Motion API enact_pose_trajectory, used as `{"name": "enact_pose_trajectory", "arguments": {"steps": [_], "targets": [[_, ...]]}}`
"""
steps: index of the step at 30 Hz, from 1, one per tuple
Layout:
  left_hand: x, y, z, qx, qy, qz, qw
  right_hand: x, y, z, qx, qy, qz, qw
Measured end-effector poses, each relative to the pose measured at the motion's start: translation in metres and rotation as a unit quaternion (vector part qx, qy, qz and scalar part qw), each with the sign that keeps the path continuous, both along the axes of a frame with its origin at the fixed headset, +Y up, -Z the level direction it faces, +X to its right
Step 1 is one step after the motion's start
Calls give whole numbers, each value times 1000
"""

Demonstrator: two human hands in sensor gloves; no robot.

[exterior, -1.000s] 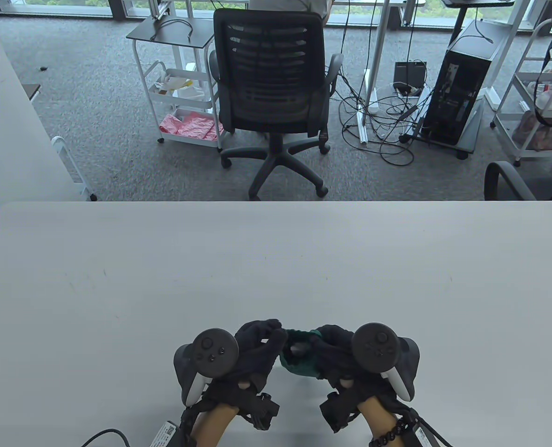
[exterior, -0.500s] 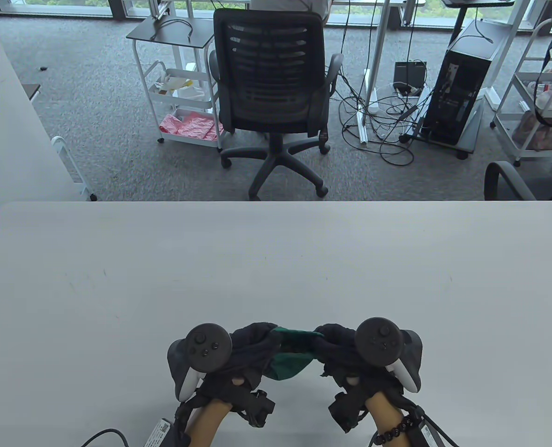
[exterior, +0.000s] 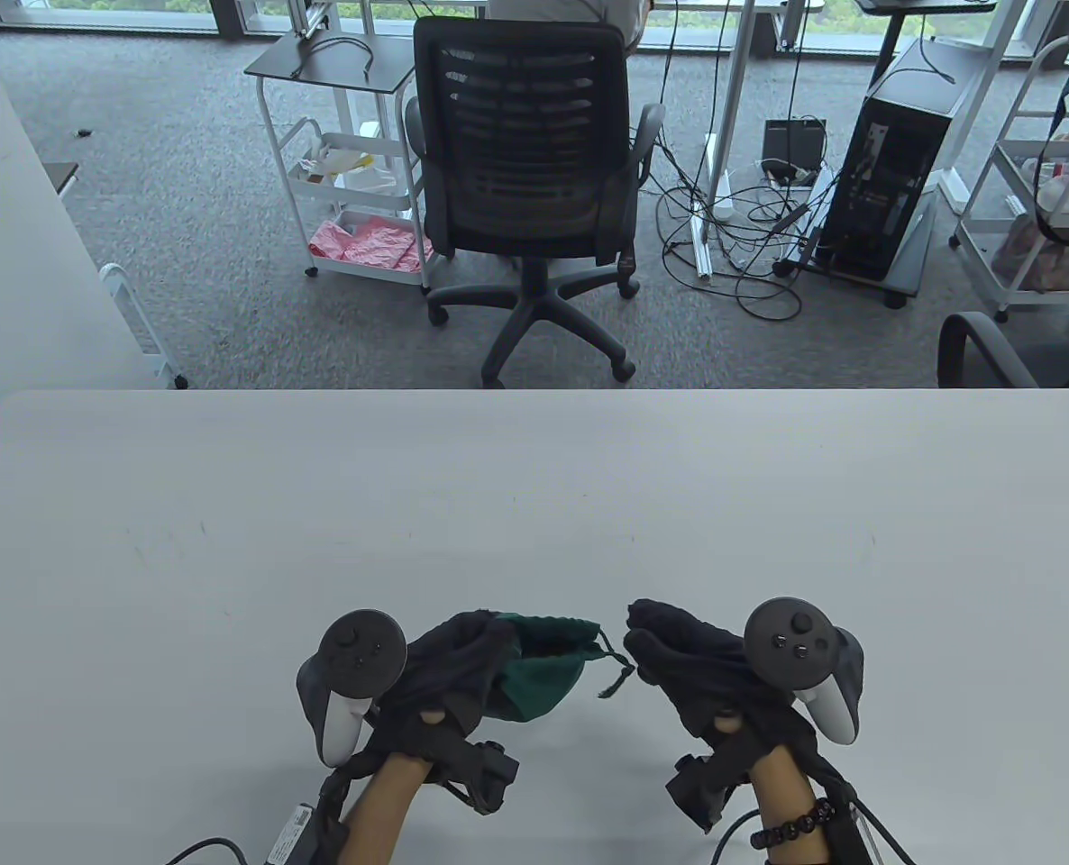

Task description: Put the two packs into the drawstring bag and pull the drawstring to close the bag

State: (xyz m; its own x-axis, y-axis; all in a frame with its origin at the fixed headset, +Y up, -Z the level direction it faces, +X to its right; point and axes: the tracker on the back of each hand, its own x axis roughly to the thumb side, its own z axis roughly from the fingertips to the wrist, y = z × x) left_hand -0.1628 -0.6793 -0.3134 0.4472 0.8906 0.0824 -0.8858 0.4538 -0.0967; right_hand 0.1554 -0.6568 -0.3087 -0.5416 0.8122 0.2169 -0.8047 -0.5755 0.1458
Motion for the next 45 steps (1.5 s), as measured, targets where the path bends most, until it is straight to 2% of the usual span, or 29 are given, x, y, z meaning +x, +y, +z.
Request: {"name": "enact_pose_trajectory", "arguments": {"steps": [13,19,29,37,42,45], "targets": [[0,-1,-1,-5,-11,14,1000,-21,-6,1,47,83,81,992],[1,-2,-1,-7,-17,17,1000,-29,-7,2,65,78,112,989],[0,-1,-1,-10,-14,24,1000,-21,-1,1,67,75,107,989],[-6,-3,-4,-17,0,-12,1000,-8,8,2,61,70,90,992],[-6,-1,-5,-4,5,-55,998,-3,13,3,75,65,55,994],[-5,-4,-5,-20,-8,-51,998,-2,16,5,99,51,39,993]]}}
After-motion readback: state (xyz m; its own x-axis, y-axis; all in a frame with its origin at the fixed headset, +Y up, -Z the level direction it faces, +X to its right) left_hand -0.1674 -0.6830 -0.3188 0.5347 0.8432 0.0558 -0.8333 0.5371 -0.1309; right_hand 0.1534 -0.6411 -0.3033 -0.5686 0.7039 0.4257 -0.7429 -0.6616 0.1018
